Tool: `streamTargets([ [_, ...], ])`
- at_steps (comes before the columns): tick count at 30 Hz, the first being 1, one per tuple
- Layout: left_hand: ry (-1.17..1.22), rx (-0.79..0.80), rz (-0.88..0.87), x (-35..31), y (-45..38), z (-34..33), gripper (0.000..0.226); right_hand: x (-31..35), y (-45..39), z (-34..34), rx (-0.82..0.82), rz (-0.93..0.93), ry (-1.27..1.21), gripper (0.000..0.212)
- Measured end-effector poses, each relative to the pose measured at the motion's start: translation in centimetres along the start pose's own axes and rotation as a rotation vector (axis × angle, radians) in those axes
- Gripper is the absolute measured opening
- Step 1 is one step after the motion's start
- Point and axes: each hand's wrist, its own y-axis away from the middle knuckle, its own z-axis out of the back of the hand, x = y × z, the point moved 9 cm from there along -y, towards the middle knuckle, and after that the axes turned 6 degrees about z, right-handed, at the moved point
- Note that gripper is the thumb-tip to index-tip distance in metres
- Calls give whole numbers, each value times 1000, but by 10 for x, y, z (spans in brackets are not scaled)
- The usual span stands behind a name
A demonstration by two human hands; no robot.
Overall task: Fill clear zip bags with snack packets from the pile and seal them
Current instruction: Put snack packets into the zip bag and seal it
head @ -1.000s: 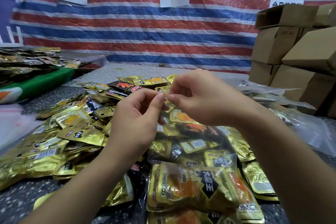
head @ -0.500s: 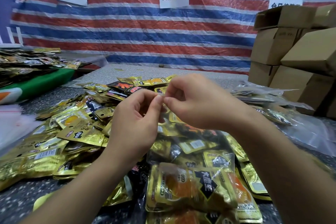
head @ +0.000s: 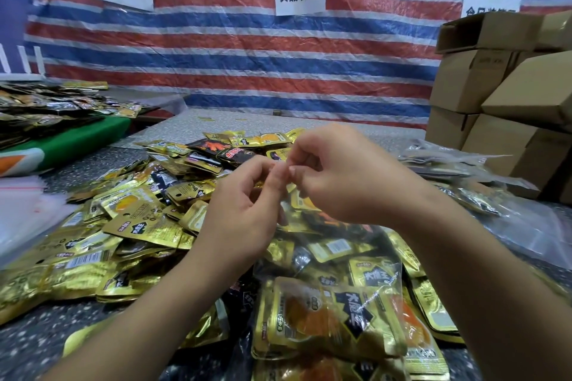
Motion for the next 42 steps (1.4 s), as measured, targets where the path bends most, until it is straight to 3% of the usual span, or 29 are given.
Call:
streamTargets([
  [3,-37,-32,-73,-5,1,4,28,0,0,-1,17,-5,23,24],
  [12,-73,-120,-55,-2,2,15,26,-15,14,-2,3,-25,26,21],
  [30,-155,-149,-83,-11,10,19,26,-67,75,13,-72,-107,170,26],
  [42,-193,-197,-101,-12,9,28,26,-85,91,16,-112,-6,164,23],
])
